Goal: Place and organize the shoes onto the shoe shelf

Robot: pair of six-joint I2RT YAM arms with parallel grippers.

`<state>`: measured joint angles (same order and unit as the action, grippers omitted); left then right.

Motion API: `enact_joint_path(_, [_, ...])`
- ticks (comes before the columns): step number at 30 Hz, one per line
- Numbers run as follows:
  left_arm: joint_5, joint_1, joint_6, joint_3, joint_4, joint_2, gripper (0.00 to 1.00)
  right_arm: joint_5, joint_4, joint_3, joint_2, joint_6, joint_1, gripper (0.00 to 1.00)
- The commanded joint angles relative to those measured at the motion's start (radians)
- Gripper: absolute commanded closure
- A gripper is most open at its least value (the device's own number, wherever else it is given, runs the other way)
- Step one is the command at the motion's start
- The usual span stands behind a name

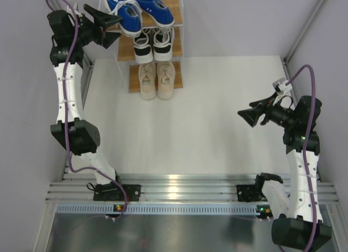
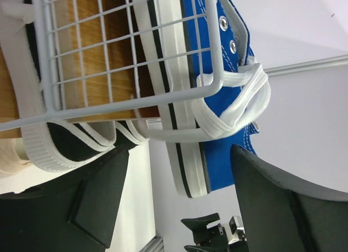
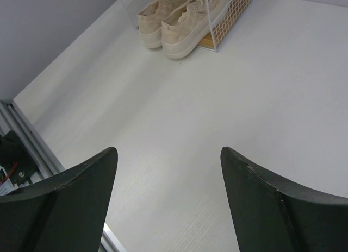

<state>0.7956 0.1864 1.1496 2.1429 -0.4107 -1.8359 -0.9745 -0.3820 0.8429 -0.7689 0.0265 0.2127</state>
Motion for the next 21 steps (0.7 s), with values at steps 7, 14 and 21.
enact_joint_path(7, [-0.048, 0.05, -0.062, -0.086, 0.024, 0.168, 0.19, -0.023, 0.045, -0.001, 0.0, -0.017, 0.014, 0.23])
enact_joint_path(14, [-0.061, 0.045, -0.135, -0.081, 0.013, 0.236, 0.26, -0.026, 0.048, -0.004, -0.006, -0.016, 0.014, 0.23])
enact_joint_path(21, [-0.159, -0.048, -0.326, -0.12, -0.066, 0.317, 0.92, -0.027, 0.058, -0.004, -0.023, -0.017, 0.014, 0.23])
